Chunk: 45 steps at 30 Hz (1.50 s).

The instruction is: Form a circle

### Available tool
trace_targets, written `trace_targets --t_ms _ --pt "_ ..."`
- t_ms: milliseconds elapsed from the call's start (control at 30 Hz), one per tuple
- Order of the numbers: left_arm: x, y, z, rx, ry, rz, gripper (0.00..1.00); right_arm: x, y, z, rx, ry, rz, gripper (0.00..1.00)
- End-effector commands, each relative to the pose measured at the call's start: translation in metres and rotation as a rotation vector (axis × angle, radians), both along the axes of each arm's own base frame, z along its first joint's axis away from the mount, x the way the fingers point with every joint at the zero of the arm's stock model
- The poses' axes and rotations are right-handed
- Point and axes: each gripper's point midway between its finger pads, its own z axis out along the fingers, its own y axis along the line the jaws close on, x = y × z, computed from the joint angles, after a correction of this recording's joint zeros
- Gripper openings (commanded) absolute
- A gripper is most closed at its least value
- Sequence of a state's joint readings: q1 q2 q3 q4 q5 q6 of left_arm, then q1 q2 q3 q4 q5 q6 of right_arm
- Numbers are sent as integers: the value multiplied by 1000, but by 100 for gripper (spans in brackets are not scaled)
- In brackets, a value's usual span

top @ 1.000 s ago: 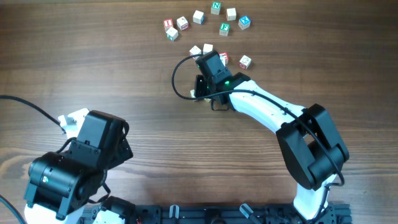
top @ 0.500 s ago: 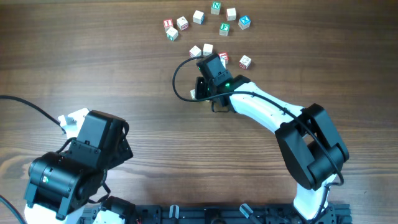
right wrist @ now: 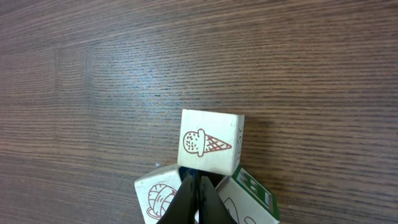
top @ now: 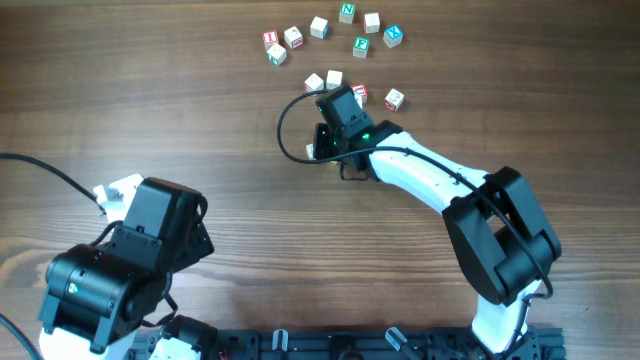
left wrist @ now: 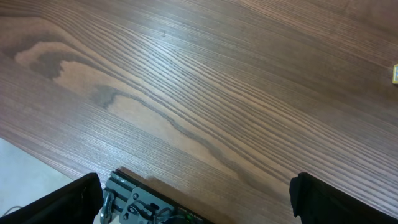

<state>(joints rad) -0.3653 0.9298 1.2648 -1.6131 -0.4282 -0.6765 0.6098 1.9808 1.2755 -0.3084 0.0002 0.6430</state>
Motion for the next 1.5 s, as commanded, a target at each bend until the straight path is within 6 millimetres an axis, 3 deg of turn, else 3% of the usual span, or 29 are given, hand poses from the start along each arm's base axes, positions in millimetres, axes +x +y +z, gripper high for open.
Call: trace_targets --t_ms 0,1467 --pt "-1 1 0 -7 -5 20 100 -8 0 -18 -20 30 23 5" --pt "-1 1 0 -7 -5 20 100 -10 -1 -19 -29 37 31 5"
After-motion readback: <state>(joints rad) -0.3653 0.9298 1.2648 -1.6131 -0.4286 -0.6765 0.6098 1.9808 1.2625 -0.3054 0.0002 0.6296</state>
